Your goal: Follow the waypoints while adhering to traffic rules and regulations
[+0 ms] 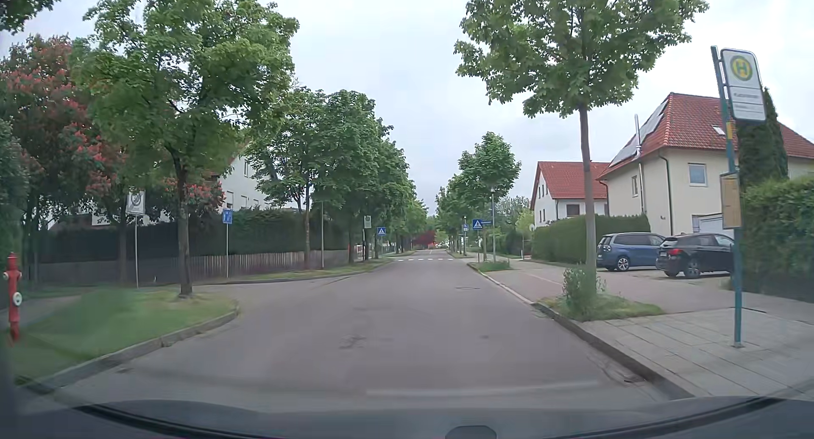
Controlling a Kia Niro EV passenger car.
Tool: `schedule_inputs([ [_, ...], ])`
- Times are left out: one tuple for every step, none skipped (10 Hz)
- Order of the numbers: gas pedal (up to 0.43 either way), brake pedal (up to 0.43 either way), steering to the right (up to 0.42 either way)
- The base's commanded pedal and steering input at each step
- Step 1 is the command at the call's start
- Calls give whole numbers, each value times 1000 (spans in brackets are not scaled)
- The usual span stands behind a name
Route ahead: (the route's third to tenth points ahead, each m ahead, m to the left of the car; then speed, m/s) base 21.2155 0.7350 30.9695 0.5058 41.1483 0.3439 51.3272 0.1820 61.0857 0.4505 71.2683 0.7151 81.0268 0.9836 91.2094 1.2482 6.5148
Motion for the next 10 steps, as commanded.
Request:
schedule_inputs([
  [79,0,-4],
  [87,0,0],
  [98,0,2],
  [98,0,3],
  [98,0,3],
  [98,0,3],
  [98,0,2],
  [87,0,2],
  [87,0,1],
  [87,0,0],
])
